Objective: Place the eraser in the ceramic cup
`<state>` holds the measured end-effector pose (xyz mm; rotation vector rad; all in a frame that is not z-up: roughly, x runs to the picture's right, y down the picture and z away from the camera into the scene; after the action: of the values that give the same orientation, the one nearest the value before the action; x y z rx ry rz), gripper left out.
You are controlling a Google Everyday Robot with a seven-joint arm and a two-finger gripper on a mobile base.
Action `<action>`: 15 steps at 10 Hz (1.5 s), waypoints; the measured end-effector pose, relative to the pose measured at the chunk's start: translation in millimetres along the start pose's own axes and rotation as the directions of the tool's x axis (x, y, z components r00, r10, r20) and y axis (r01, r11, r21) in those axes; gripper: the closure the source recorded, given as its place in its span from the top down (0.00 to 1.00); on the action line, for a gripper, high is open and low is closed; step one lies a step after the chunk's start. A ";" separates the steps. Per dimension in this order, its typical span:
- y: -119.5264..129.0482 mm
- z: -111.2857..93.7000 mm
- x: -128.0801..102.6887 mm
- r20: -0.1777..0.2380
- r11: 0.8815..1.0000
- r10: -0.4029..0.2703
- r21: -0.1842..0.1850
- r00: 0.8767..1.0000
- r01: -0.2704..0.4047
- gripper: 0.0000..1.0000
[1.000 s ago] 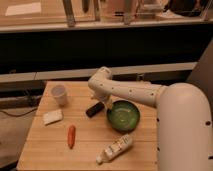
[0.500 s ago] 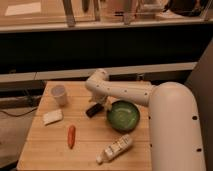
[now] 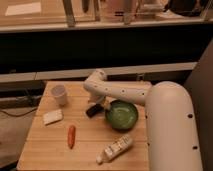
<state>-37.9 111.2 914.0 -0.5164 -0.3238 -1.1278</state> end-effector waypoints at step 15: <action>0.3 -5.8 2.4 0.010 1.000 0.005 0.008 1.000 -0.005 0.80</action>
<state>-36.8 106.3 910.3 -0.5155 -0.3356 -1.1188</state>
